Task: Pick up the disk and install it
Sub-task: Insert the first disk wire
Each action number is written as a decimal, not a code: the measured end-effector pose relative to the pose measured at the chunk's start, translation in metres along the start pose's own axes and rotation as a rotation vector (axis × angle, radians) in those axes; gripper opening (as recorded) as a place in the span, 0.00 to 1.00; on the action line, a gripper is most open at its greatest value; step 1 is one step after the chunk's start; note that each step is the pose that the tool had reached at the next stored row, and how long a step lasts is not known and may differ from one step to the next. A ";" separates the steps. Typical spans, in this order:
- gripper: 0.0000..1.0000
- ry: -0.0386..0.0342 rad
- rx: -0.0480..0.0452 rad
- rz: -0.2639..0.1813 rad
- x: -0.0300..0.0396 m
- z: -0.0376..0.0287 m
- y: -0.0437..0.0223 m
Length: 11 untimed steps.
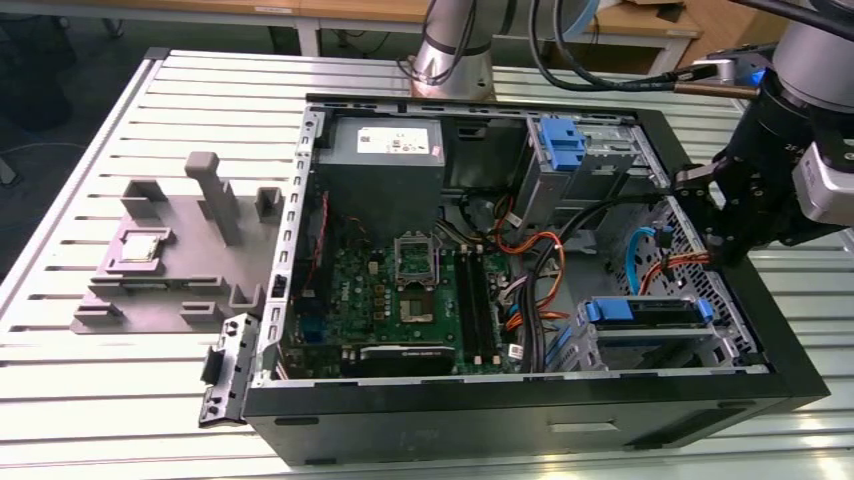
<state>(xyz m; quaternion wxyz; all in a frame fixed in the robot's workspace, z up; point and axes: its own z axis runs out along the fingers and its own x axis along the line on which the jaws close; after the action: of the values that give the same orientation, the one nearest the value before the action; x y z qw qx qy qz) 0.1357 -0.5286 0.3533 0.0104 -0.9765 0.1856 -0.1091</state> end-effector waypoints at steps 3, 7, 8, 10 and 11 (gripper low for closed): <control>0.17 0.0029 -0.0099 0.047 0.0000 0.0000 0.0000; 0.17 0.0072 -0.0248 0.115 0.0000 0.0000 -0.0001; 0.17 0.0082 -0.0283 0.132 0.0000 0.0000 -0.0001; 0.17 0.0103 -0.0358 0.167 0.0000 0.0000 -0.0001; 0.17 0.0115 -0.0394 0.184 0.0000 0.0000 -0.0001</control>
<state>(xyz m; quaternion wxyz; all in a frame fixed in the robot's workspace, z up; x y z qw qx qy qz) 0.1357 -0.5285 0.3533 0.0000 -0.9547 0.2767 -0.1096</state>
